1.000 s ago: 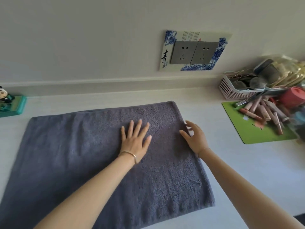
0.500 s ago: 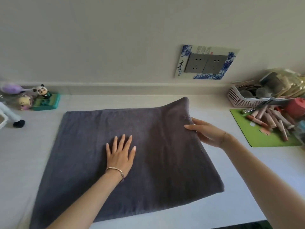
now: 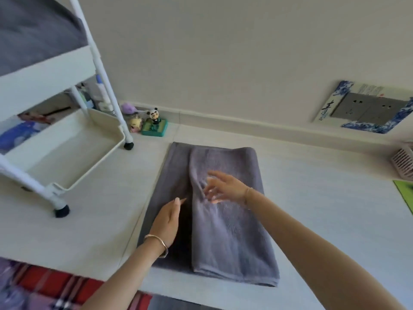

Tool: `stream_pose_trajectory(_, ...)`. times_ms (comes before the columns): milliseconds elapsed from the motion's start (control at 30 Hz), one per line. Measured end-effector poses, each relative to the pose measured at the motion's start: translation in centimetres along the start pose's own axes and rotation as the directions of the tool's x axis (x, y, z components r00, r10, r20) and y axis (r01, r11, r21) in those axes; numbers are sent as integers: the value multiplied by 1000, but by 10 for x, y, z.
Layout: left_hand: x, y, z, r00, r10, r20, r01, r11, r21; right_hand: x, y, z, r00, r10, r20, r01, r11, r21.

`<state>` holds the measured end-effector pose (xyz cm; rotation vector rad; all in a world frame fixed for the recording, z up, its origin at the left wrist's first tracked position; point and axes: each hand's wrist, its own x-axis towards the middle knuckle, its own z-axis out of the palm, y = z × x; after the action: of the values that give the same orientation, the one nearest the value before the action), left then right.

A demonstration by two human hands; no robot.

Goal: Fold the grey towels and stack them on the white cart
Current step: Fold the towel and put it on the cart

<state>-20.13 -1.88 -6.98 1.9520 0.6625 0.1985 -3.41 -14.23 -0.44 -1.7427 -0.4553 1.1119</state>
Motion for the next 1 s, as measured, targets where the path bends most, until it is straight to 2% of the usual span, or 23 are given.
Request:
stream_pose_trajectory(67,-4,3,-5,999,-44,5,44,999,31,16,16,-5,985,-101,-143,50,945,-322)
stream_pose_trajectory(133,-3,4,-8,998,-39,42,34,993,117,20,30,-21,958,-187,-217,33,825,-565)
stream_pose_trajectory(267,6,7,-6,989,17,147,-56,964,260,9,55,-48,964,-181,-196,-38,635,-771)
stream_pose_trajectory(367,18,18,-3,984,31,173,-82,951,298,-10,59,-59,957,-167,-238,-93,601,-794)
stream_pose_trajectory(533,52,31,14,923,21,384,-177,910,376,-60,64,-75,971,-34,-238,-187,516,-836)
stream_pose_trajectory(567,57,36,19,912,31,409,-201,903,380,-71,66,-75,973,6,-230,-197,536,-821)
stream_pose_trajectory(700,69,63,48,840,91,535,-327,872,364,-112,80,-74,970,199,-136,-241,760,-603)
stream_pose_trajectory(767,68,74,62,800,103,591,-388,840,379,-126,88,-73,967,247,-67,-241,788,-567)
stream_pose_trajectory(833,67,82,74,766,109,634,-437,811,389,-134,96,-80,979,184,-86,-197,757,-623)
stream_pose_trajectory(867,67,83,77,758,115,642,-447,808,384,-134,100,-86,985,90,-144,-163,740,-653)
stream_pose_trajectory(933,69,82,77,757,124,641,-455,805,380,-132,107,-101,949,-116,-294,-114,741,-661)
stream_pose_trajectory(1000,73,77,70,772,98,629,-457,773,441,-127,115,-115,898,-199,-392,-143,710,-689)
